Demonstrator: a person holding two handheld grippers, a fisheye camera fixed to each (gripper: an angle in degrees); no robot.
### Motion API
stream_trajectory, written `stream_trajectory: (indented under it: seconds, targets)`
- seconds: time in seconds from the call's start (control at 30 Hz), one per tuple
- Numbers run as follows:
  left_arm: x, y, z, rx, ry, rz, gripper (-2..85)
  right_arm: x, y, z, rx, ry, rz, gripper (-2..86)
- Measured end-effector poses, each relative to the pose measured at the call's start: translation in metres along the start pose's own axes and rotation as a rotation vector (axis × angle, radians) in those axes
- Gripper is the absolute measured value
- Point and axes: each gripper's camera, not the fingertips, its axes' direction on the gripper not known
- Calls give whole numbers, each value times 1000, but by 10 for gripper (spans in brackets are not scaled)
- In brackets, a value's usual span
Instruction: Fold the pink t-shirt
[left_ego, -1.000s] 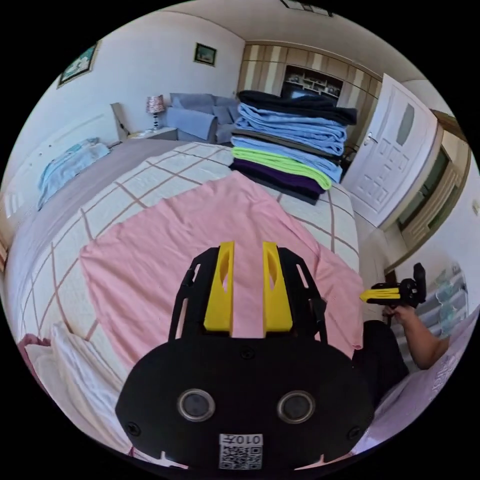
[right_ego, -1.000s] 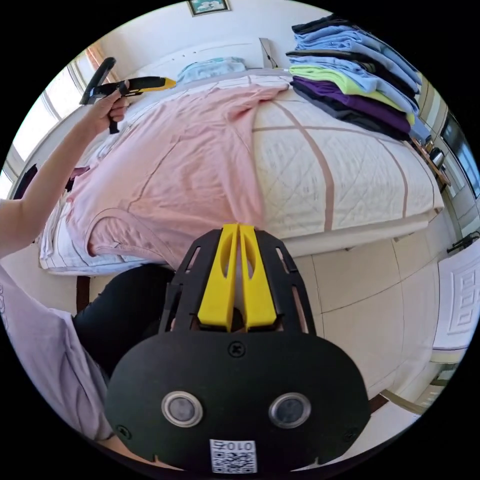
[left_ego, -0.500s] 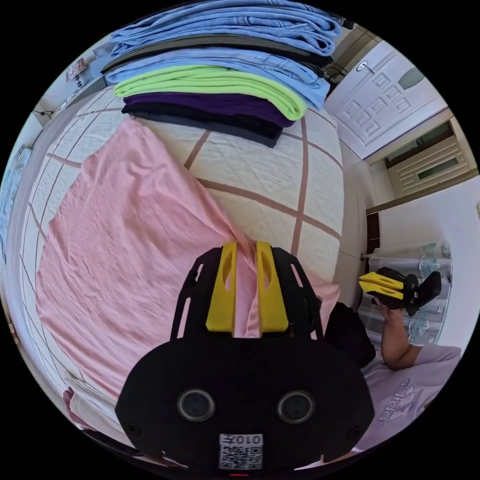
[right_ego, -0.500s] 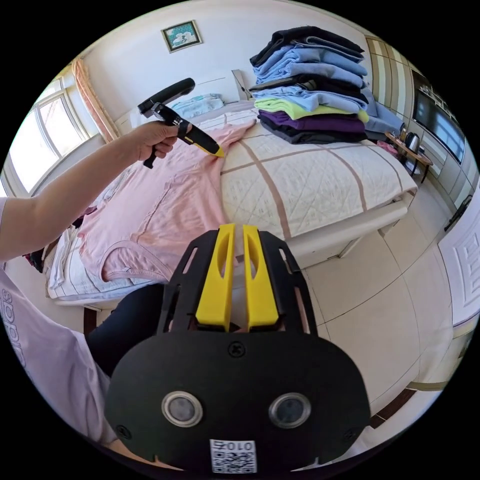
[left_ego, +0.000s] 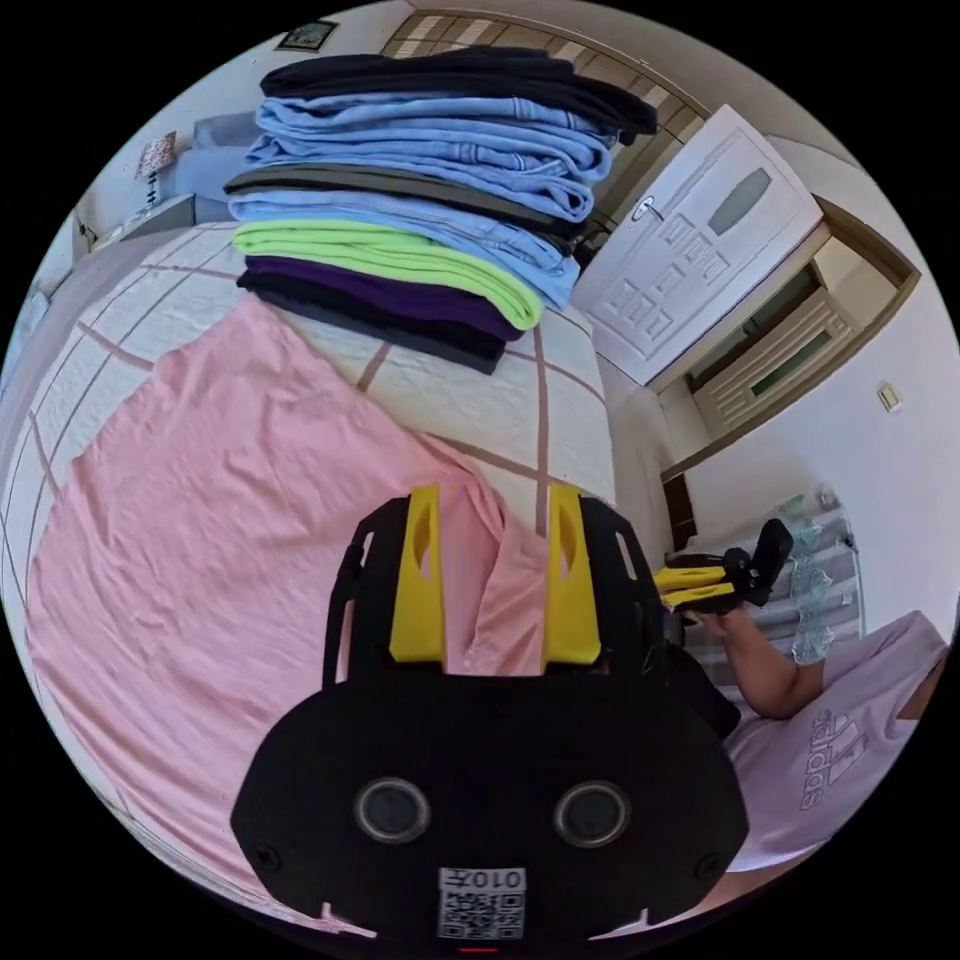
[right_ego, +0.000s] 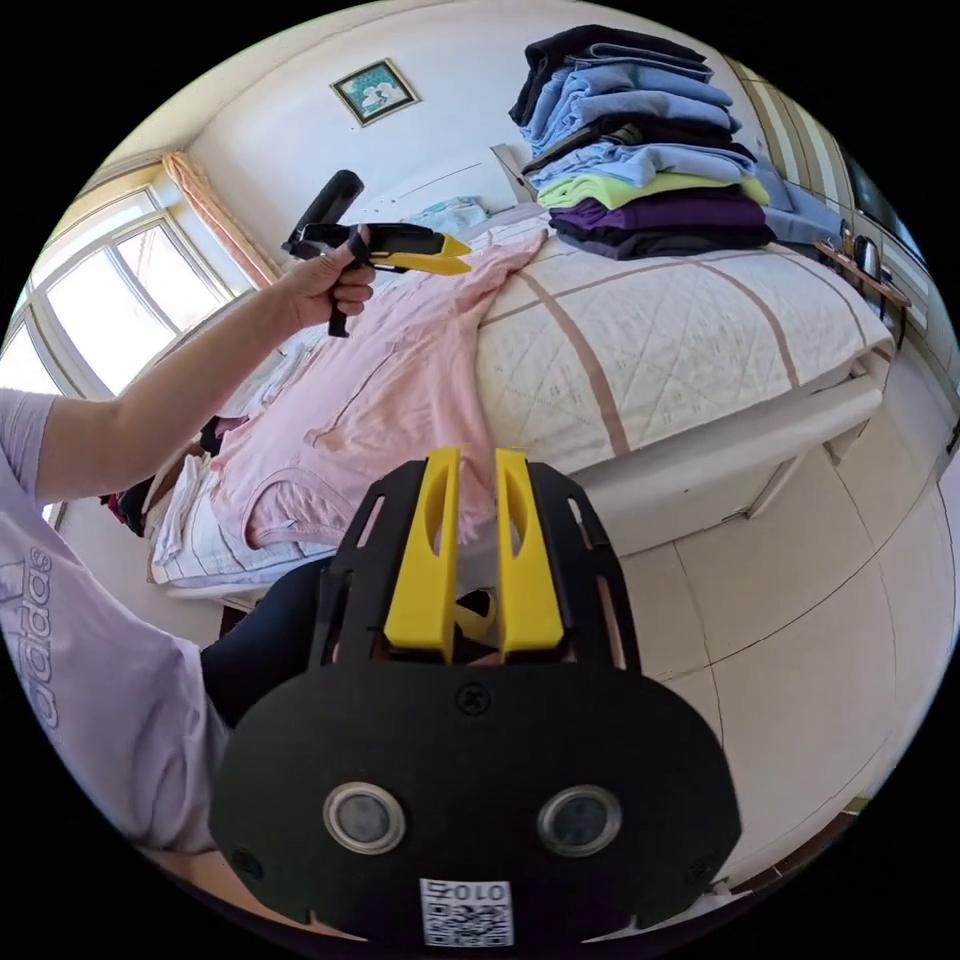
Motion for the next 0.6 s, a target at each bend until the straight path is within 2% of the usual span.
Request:
stream_trajectory:
  seconds: [0.07,0.17,0.27,0.37,0.43,0.5,0.6]
  targets:
    - [-5,12,-17,32,-61,-24,137,-2,9,2,11,-44,-43,97]
    - [-18,20,-26,20,-19,-40,132,-4,18,15,-43,-16,-106,111]
    - [-14,14,-12,-94,-23,56,118,-6,21,34,-127,58,-167,104]
    - [-7,2,14,-258,-22,124,91,-3,21,43,-121,43,-159,62]
    - [2,-6,17,-309,-108,169,51,-3,20,41,-125,54,-151,49]
    - [7,-16,14,-325,-119,202,29,-4,21,32,-102,66,-146,44]
    - [12,-39,-2,-227,-41,224,14,-6,29,24,-80,97,-129,41]
